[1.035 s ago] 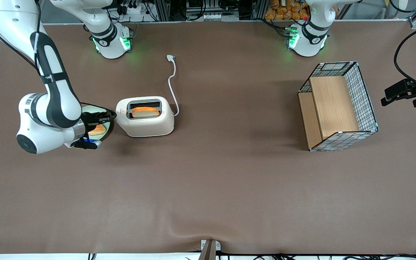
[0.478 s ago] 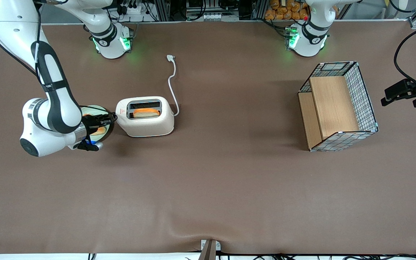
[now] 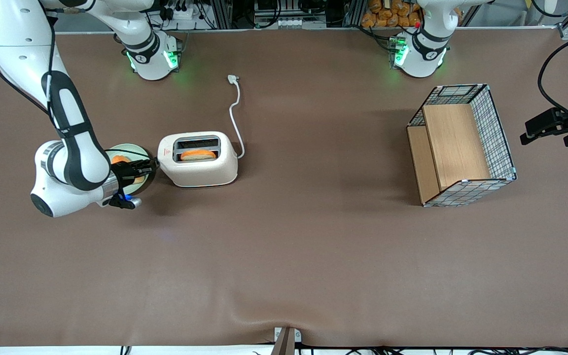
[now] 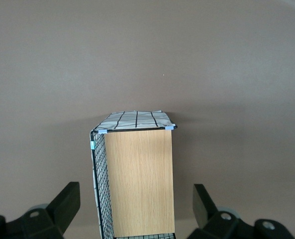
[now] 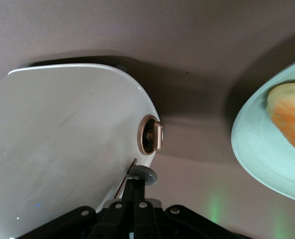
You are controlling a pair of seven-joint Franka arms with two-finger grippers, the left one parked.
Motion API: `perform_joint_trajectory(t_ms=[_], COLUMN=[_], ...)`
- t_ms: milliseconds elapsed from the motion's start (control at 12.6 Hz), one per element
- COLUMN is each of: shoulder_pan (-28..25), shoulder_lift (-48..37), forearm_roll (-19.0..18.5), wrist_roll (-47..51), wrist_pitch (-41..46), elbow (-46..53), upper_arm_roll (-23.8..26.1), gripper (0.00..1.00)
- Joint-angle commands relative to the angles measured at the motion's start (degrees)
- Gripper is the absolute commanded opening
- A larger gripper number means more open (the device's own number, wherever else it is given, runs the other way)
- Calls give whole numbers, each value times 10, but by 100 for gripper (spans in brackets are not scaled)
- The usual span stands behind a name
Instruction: Press toaster button with right arm
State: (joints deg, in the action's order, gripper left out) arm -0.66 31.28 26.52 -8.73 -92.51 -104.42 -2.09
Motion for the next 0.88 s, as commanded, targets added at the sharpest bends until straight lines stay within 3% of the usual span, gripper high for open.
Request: perform_joint_trajectory(t_ms=[0,637,796], shoulder_pan=[7,5,6], shoulder_lift=[22,-40,-62], forearm_roll=[12,0,-30], wrist_roll=[-26,-3,8], wrist_pitch=[-28,0,12], elbow=[-3,24,44], upper_arm_roll=[4,0,0], gripper=[0,0,6])
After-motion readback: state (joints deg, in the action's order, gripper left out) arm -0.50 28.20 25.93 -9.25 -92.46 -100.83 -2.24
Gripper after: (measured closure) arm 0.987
